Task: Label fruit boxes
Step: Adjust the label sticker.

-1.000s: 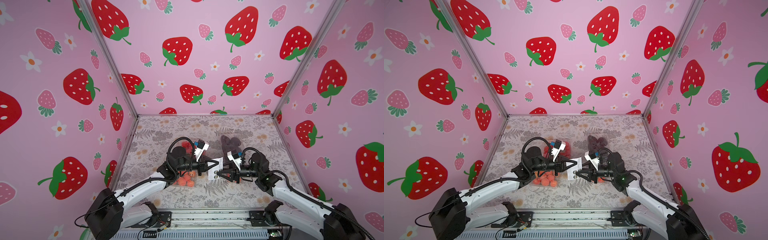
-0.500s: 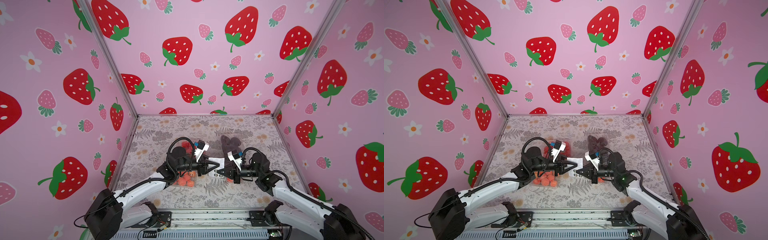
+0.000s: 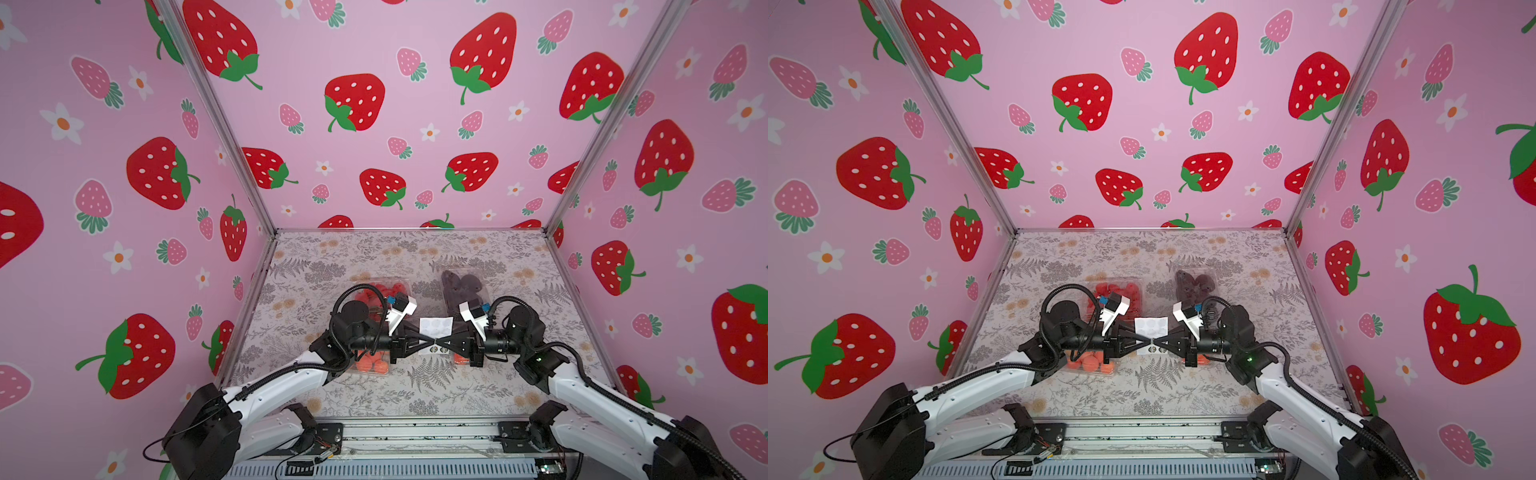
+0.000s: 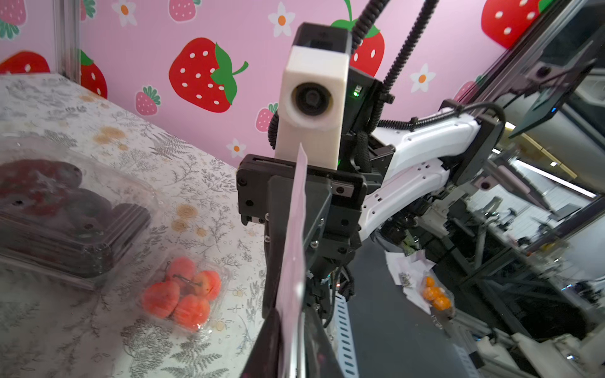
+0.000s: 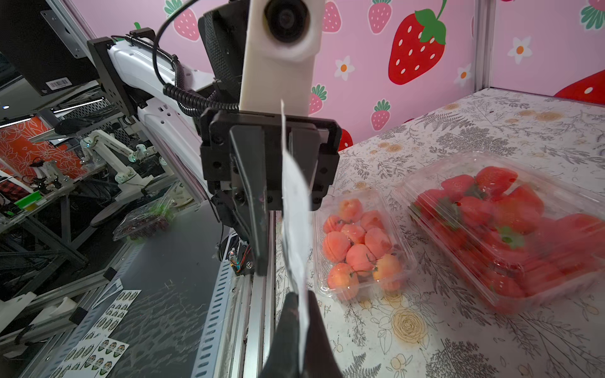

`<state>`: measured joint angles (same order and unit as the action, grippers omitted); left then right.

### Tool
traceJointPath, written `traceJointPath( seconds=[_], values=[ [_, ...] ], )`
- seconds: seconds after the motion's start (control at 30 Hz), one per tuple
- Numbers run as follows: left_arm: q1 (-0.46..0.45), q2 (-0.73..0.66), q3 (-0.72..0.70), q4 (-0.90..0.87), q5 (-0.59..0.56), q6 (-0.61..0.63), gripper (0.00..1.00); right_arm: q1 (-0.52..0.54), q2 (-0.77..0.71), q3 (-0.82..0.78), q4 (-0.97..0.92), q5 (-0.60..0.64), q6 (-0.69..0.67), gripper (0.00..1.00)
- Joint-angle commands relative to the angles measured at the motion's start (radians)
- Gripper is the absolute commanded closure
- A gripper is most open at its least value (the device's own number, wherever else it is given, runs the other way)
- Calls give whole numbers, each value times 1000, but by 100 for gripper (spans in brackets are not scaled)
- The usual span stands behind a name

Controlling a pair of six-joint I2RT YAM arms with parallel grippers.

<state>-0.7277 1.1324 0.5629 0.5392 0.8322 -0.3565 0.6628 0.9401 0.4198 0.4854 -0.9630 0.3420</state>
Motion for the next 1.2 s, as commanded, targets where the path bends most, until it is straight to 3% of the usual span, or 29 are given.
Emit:
traceJointPath(
  seconds=[0.0, 0.4, 0.57, 0.7, 1.17],
  values=[
    [-3, -5, -10, 18, 31, 30, 85, -11, -15, -4, 15, -12, -1, 100],
    [1, -30, -58, 15, 12, 45, 85, -21, 1, -4, 17, -11, -1, 100],
    [2, -30, -45, 7, 15, 45, 90, -21, 13, -3, 16, -25, -10, 100],
    [2, -30, -39, 6, 15, 42, 100, -22, 13, -3, 16, -33, -11, 100],
    [-4, 89, -1, 165, 55, -36, 100, -21, 63, 7, 57, -75, -5, 100]
  ],
)
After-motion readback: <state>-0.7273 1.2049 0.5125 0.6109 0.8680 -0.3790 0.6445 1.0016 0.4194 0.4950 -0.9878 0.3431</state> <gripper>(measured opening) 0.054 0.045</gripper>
